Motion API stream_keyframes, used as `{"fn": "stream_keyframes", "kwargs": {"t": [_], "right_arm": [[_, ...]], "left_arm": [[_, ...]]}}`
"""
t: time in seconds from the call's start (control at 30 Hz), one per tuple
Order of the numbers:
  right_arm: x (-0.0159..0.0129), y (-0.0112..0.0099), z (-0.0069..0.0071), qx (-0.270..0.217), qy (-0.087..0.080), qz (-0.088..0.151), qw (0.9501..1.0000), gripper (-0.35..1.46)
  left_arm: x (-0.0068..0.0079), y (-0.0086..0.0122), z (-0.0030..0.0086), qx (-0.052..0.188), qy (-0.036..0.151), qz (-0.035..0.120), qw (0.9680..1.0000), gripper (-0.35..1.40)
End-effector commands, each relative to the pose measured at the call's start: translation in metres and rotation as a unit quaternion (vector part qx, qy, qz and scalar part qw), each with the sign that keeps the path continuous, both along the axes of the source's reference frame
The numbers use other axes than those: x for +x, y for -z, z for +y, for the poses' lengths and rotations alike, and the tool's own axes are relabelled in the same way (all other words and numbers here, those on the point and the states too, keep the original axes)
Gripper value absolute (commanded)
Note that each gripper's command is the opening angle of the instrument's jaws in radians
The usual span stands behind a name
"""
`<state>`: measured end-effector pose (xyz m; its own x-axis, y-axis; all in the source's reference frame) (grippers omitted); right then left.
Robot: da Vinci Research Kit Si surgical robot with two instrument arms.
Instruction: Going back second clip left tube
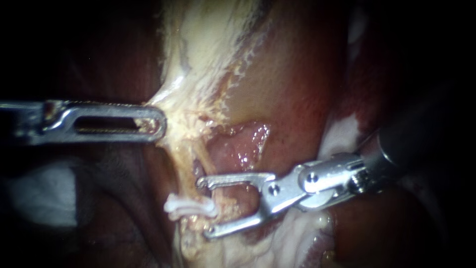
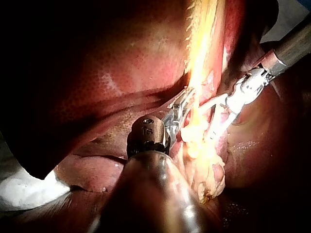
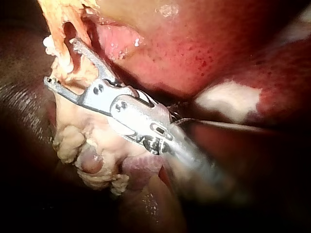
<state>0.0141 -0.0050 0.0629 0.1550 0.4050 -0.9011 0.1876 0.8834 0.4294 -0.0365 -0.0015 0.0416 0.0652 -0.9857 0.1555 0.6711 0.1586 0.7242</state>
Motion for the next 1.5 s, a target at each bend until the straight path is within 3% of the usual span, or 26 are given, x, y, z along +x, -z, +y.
{"fn": "stream_keyframes", "kwargs": {"t": [0.03, 0.43, 0.6, 0.83, 0.97, 1.2, 1.5], "right_arm": [[-0.0007, 0.0004, 0.0003, -0.002, -0.002, -0.001, 1.0, 0.6], [-0.0086, 0.006, 0.0047, -0.036, -0.019, -0.011, 0.9991, 0.6], [-0.0106, 0.0078, 0.0057, -0.043, -0.02, -0.005, 0.9988, 0.6], [-0.0117, 0.009, 0.0059, -0.047, -0.019, -0.003, 0.9987, 0.6], [-0.0117, 0.009, 0.0059, -0.047, -0.019, -0.003, 0.9987, 0.6], [-0.0116, 0.0089, 0.0058, -0.047, -0.019, -0.003, 0.9987, 0.6], [-0.0115, 0.009, 0.0058, -0.047, -0.019, -0.003, 0.9987, 0.6]], "left_arm": [[0.0, -0.0001, 0.0, 0.0, 0.0, 0.0, 1.0, -0.35], [0.0, -0.0003, 0.0, 0.0, 0.0, 0.0, 1.0, -0.35], [0.0, -0.0004, 0.0001, 0.0, 0.0, 0.0, 1.0, -0.35], [0.0, -0.001, 0.0001, -0.001, 0.0, 0.0, 1.0, -0.35], [-0.0004, -0.0025, -0.0003, -0.005, 0.001, 0.001, 1.0, -0.35], [-0.0027, -0.0053, -0.0015, -0.007, -0.002, 0.0, 1.0, -0.35], [-0.0052, -0.0066, -0.0012, -0.003, -0.005, -0.004, 1.0, -0.35]]}}
